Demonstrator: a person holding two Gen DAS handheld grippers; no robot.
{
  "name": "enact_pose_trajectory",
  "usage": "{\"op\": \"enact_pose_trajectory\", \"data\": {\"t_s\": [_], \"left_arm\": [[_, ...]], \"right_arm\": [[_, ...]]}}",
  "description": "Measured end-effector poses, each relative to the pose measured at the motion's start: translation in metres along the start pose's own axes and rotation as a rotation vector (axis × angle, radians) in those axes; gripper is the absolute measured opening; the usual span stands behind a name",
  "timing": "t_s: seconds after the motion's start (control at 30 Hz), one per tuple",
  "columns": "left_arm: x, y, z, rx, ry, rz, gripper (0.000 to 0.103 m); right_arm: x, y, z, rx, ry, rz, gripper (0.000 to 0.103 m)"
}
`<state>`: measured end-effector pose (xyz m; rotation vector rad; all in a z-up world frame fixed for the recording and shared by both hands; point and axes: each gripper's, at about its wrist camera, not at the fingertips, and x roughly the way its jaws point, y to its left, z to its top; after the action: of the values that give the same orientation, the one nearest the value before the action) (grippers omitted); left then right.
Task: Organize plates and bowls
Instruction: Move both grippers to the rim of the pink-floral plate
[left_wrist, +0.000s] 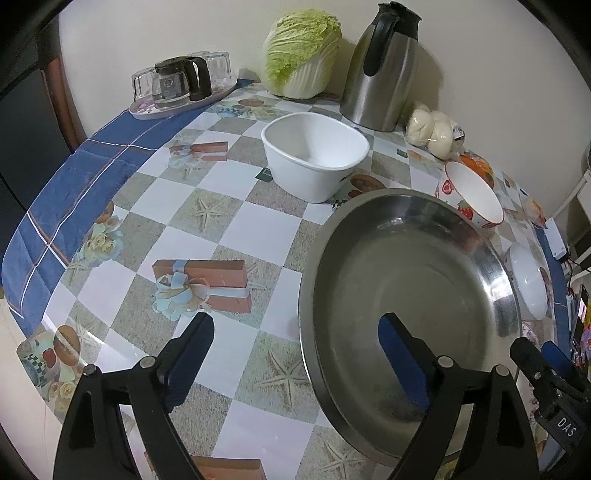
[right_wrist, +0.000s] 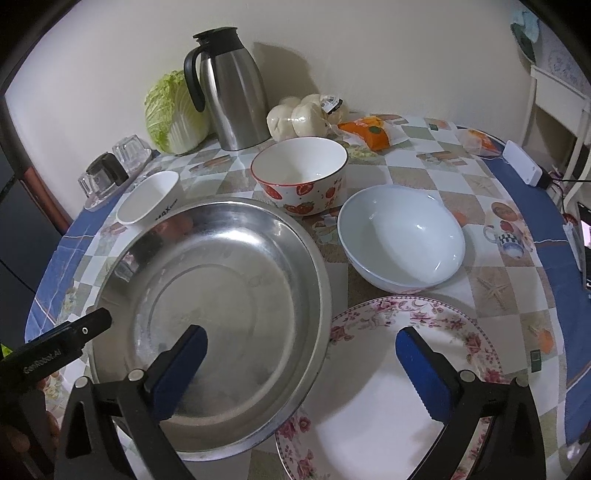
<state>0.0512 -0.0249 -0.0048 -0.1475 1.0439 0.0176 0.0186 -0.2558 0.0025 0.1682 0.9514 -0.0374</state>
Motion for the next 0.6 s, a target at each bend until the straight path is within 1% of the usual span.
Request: {"op": "enact_pose_trajectory", "data": {"t_s": [0.03, 0.07, 0.13, 0.2, 0.4, 0.53, 0.6], "left_arm": [[-0.002, 0.000, 0.000, 0.000, -0.008, -0.001, 0.092], [-0.004, -0.001, 0.000, -0.001, -0.017, -0.002, 0.098], [-0.008, -0.001, 0.000, -0.003, -0.035, -0.004, 0.103], [-0.014, -0.002, 0.000, -0.007, -0.053, -0.009, 0.103], [-0.029, -0.007, 0.000, -0.013, -0.106, -0.059, 0.103], [-0.036, -0.017, -0.002, 0.006, -0.111, -0.105, 0.103], [-0.039, -0.023, -0.003, 0.021, -0.111, -0.111, 0.103]], "right_arm": [[-0.001, 0.000, 0.000, -0.001, -0.001, -0.002, 0.103], [-0.001, 0.000, 0.000, -0.001, -0.001, -0.005, 0.103], [-0.003, -0.002, 0.000, 0.002, 0.000, -0.011, 0.103], [-0.006, -0.004, 0.000, 0.006, -0.002, -0.014, 0.103], [-0.017, -0.011, -0.001, 0.018, -0.026, -0.029, 0.103], [-0.024, -0.017, -0.003, 0.030, -0.038, -0.037, 0.103], [-0.028, -0.021, -0.005, 0.031, -0.041, -0.043, 0.103]]}}
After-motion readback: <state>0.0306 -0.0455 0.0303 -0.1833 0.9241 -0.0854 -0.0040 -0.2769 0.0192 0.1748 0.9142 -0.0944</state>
